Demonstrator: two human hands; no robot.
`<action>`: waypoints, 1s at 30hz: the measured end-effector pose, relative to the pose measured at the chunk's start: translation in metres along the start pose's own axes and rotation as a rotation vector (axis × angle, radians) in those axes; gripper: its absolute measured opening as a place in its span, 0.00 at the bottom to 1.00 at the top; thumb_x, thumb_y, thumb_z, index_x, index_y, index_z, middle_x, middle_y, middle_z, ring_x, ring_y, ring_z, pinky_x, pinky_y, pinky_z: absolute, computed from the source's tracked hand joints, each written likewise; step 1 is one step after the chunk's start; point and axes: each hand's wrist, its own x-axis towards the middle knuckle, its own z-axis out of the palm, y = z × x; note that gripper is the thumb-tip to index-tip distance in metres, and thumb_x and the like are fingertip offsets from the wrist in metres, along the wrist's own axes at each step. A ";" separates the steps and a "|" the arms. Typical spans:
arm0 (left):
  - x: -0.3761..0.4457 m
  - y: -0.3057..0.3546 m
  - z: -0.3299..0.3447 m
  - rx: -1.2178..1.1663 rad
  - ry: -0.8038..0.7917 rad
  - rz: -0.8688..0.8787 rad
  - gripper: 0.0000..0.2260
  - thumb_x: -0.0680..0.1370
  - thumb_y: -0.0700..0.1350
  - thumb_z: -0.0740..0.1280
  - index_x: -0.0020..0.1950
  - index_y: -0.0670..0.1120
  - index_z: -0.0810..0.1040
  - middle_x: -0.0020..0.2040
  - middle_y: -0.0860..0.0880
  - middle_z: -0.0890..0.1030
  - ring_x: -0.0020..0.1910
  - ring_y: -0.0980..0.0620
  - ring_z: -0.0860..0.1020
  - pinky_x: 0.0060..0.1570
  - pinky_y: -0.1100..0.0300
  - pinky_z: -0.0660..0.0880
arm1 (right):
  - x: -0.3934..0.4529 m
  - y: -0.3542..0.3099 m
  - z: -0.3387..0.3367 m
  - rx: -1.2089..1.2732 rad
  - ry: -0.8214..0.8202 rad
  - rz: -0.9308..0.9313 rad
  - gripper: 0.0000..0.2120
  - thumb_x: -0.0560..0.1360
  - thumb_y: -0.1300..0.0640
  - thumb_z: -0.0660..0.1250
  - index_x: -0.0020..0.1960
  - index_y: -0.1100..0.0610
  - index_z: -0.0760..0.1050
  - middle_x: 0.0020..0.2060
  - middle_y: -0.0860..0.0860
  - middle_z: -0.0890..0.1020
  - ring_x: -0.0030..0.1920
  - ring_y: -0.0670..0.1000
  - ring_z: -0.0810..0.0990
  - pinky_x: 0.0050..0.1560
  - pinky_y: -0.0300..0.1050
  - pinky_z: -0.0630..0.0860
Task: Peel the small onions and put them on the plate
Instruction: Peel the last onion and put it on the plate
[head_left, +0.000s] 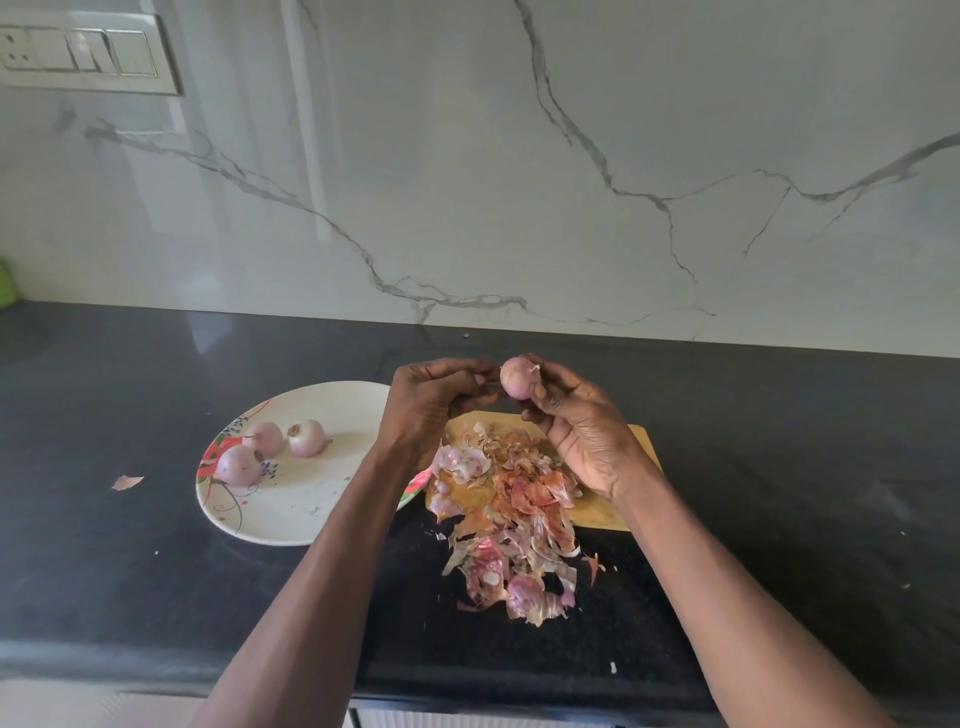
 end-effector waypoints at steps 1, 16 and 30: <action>0.000 0.000 0.000 0.001 0.000 0.007 0.11 0.76 0.25 0.64 0.46 0.35 0.85 0.43 0.38 0.86 0.39 0.43 0.86 0.45 0.58 0.84 | 0.000 0.000 -0.001 0.002 -0.003 0.000 0.20 0.72 0.73 0.65 0.63 0.62 0.78 0.51 0.55 0.86 0.46 0.48 0.83 0.42 0.39 0.80; 0.000 -0.005 0.000 0.086 -0.035 0.072 0.12 0.75 0.27 0.67 0.46 0.41 0.86 0.43 0.40 0.86 0.42 0.43 0.85 0.47 0.56 0.82 | -0.001 0.000 0.003 -0.013 0.021 0.002 0.21 0.70 0.68 0.68 0.63 0.64 0.78 0.52 0.58 0.85 0.46 0.51 0.83 0.45 0.38 0.81; -0.006 -0.003 0.004 0.217 -0.145 0.180 0.13 0.74 0.32 0.72 0.59 0.36 0.83 0.46 0.40 0.86 0.38 0.46 0.84 0.43 0.57 0.82 | -0.006 -0.003 0.009 0.061 0.030 0.032 0.18 0.72 0.65 0.67 0.62 0.65 0.77 0.48 0.59 0.85 0.42 0.51 0.84 0.43 0.38 0.82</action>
